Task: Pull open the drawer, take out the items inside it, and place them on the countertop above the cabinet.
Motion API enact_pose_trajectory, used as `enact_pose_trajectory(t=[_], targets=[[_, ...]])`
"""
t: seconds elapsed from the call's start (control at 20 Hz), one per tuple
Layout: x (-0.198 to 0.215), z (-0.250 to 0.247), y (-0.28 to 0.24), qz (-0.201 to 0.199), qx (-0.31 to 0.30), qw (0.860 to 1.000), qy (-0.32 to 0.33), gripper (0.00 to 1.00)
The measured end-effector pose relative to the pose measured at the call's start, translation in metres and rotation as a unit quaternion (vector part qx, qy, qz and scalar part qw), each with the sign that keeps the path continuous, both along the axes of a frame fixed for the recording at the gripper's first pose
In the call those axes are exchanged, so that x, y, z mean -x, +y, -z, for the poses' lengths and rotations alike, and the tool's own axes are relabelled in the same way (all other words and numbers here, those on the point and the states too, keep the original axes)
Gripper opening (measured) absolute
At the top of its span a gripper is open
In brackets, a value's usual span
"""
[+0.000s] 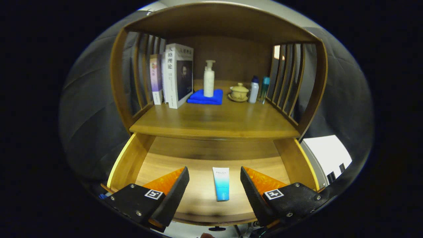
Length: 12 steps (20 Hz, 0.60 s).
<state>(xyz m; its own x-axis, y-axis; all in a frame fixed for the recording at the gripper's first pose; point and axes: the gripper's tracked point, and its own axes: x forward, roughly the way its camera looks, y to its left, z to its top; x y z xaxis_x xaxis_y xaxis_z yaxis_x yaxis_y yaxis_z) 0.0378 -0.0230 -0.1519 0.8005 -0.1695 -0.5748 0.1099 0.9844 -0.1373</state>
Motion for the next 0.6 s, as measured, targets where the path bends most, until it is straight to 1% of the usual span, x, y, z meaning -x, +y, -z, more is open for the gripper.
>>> enact_pose_trajectory(t=[0.15,0.25,0.4,0.6], targets=[[-0.009,0.018,-0.015,0.04,-0.026,0.998,0.035,0.95],[-0.018,0.032,-0.019,0.058,-0.039,0.996,0.056,0.95],[-0.026,0.057,-0.026,0.067,-0.033,0.992,0.098,0.95],[-0.026,0.089,-0.032,0.072,-0.025,0.985,0.156,0.95]])
